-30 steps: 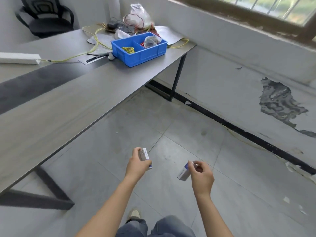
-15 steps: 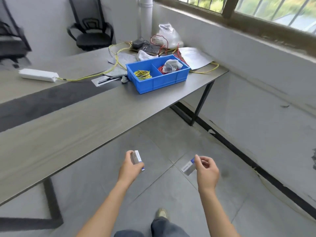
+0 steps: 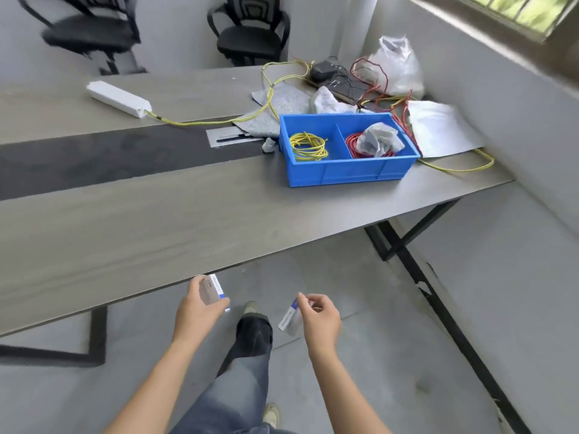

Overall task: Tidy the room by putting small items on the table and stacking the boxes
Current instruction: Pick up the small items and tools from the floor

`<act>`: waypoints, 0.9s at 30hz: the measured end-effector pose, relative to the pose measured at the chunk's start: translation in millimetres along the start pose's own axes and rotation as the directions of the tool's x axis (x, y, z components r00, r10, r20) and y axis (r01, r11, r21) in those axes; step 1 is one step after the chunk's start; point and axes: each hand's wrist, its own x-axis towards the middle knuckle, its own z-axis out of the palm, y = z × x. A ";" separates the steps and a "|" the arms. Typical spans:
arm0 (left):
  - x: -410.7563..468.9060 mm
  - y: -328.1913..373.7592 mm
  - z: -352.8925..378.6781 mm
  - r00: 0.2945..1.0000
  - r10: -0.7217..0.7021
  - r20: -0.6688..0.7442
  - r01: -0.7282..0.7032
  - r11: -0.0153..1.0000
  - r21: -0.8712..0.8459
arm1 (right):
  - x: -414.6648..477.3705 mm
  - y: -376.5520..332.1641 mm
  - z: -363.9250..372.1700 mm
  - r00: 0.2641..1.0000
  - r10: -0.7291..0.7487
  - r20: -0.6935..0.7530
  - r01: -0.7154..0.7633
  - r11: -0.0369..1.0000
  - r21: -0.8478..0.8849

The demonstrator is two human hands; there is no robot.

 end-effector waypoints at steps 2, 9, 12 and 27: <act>24.3 17.3 6.7 0.999 0.034 0.003 -0.034 0.999 -0.013 | 17.5 -21.5 14.6 0.996 -0.059 0.067 0.063 0.996 -0.059; 132.7 101.5 10.3 0.985 0.142 0.093 -0.154 0.978 0.141 | 100.0 -113.6 61.1 0.964 -0.221 0.151 0.256 0.925 -0.280; 161.9 123.7 6.2 0.984 0.147 0.096 -0.168 0.951 0.260 | 128.7 -140.9 87.2 0.955 -0.237 0.177 0.284 0.903 -0.323; 194.2 107.0 22.5 0.992 0.035 0.120 -0.065 0.966 0.252 | 169.6 -148.1 141.2 0.633 -0.351 0.691 0.772 0.210 -0.600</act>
